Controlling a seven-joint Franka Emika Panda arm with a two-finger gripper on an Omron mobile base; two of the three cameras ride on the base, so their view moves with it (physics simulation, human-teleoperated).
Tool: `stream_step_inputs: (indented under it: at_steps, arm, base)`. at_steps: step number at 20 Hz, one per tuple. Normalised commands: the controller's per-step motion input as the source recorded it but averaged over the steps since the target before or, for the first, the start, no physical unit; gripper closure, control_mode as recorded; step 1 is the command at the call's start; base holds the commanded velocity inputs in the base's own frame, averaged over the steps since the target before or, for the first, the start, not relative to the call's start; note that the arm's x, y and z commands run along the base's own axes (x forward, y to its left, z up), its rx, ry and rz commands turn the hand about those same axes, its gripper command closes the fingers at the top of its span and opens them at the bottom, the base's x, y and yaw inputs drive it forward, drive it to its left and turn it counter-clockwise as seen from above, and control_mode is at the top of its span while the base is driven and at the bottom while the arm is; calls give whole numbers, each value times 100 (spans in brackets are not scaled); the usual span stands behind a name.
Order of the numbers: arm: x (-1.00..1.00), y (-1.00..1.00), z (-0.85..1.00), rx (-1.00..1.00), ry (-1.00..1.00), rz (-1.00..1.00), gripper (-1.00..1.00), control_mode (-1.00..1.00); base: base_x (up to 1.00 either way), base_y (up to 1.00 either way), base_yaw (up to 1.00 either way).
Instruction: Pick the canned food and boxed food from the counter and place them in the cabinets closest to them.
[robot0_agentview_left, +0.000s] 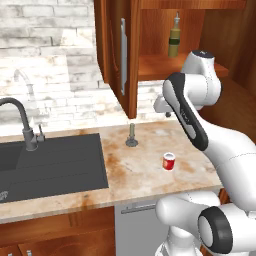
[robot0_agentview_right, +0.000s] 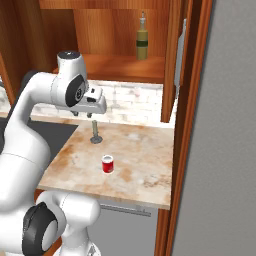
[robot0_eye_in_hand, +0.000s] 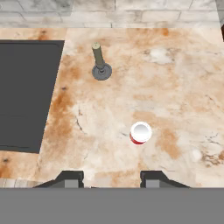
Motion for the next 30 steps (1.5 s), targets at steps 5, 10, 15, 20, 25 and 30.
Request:
stream_step_inputs:
  at_steps: [5,10,15,20,25,30]
  arm:
    - [0,-3,-2,0,0,0,-100,-100]
    - [0,0,-8,0,0,0,-100,-100]
    - [0,0,-23,-3,2,0,-100,-100]
    - [0,0,-25,-4,3,0,-100,-100]
    - [0,-1,-23,-4,2,0,-100,-100]
    - [0,-5,-23,-1,2,0,-100,-100]
  base:
    - [0,0,0]
    - [0,0,0]
    - [0,0,0]
    - [0,0,0]
    - [0,0,0]
    - [0,0,0]
